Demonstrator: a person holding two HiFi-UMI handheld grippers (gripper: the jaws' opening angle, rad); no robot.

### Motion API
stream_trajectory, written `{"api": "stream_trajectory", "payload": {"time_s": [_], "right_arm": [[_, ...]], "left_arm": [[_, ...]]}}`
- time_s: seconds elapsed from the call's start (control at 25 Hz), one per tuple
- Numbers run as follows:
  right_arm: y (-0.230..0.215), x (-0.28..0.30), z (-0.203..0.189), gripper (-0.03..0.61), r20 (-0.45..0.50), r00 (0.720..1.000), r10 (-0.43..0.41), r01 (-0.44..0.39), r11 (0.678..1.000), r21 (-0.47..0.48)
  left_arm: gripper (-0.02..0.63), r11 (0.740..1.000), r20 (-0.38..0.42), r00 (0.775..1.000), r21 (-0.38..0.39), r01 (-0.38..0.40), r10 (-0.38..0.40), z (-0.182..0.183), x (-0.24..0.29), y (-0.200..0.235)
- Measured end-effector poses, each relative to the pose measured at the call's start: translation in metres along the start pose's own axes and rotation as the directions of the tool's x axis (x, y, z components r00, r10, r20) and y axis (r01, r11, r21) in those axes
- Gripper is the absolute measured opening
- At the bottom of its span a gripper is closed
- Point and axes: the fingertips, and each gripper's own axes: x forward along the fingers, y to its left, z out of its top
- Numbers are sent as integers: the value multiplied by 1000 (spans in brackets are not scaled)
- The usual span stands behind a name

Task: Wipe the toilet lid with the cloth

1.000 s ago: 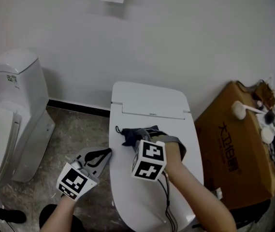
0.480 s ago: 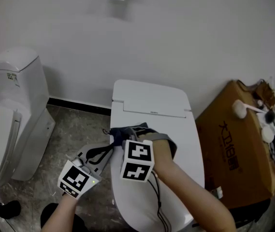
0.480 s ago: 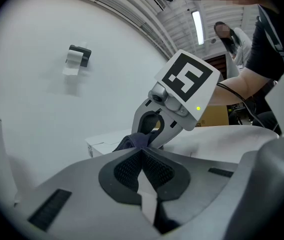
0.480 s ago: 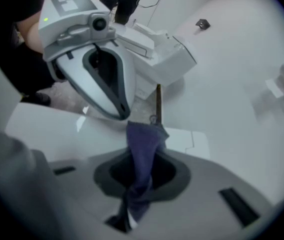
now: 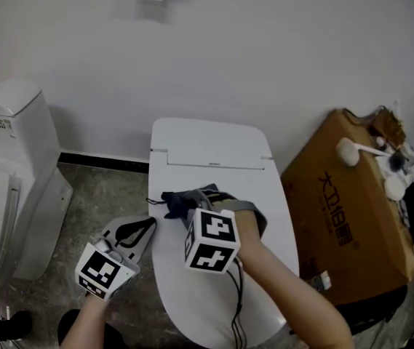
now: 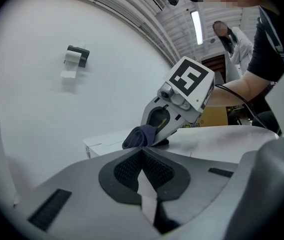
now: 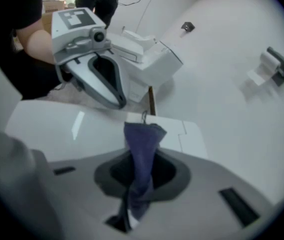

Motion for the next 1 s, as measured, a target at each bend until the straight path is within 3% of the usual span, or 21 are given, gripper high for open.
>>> {"api": "stream_trajectory", "payload": {"time_s": [0.16, 0.36, 0.64, 0.84, 1.0], "right_arm": [[-14, -31, -52, 63, -32, 999, -42, 44, 995, 85], [-28, -75, -137, 63, -128, 987, -100, 122, 976, 179], [-20, -108, -238, 63, -270, 956, -113, 177, 958, 227], [-9, -122, -282, 63, -339, 934, -115, 199, 954, 224], [-1, -122, -295, 63, -352, 931, -99, 189, 954, 232]], "left_arm": [[15, 1000, 1, 1000, 21, 13, -13, 2, 0, -3], [15, 1000, 12, 1000, -17, 4, -3, 6, -5, -2], [15, 1000, 19, 1000, -26, -12, 12, 8, -7, 1], [15, 999, 32, 999, -27, -23, 24, 15, -8, 2], [15, 1000, 27, 999, -23, -19, 19, 12, -5, 2]]}}
